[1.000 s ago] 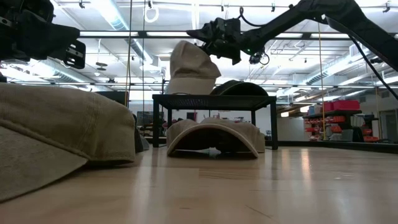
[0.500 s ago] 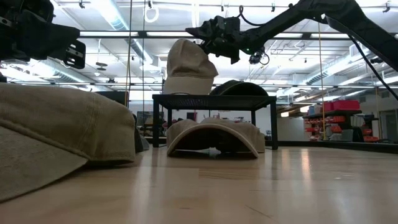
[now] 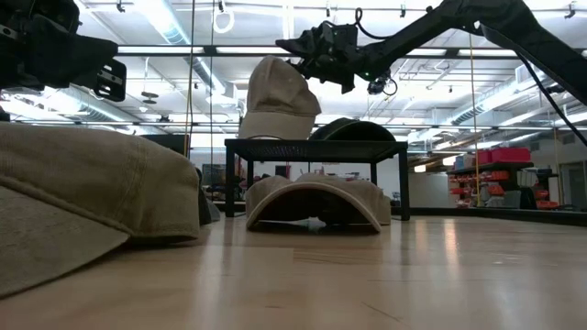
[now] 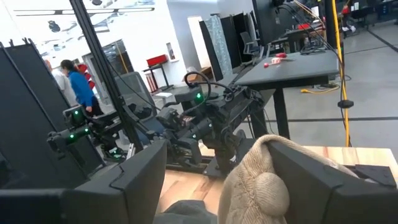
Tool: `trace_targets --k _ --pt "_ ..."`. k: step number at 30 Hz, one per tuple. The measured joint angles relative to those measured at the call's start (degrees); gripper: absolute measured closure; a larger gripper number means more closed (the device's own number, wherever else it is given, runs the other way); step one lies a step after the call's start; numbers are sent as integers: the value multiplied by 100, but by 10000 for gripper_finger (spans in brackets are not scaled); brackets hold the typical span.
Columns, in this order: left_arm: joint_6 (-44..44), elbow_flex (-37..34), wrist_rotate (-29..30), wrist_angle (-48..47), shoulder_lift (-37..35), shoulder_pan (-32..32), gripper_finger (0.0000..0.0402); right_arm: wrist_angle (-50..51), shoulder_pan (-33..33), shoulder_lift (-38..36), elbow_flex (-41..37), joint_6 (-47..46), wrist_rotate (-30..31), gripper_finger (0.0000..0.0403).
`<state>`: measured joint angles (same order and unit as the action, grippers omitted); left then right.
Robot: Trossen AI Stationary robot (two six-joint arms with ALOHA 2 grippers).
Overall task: Pick & Place hat
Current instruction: Put the bottom right brown cap on the shelf
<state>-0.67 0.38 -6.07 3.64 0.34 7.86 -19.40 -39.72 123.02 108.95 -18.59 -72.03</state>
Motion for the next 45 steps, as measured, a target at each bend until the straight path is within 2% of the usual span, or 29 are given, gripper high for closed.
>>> trace_targets --k 9,32,41,45 --pt "0 2 0 0 0 0 399 291 -28 0 0 -46 443 133" --pt "0 2 0 2 0 -1 399 855 -59 0 0 -197 666 132" --pt "0 1 0 1 0 -2 399 942 -59 0 0 -201 671 94" --pt "0 0 0 2 0 -2 399 1083 -59 0 0 -151 938 69"
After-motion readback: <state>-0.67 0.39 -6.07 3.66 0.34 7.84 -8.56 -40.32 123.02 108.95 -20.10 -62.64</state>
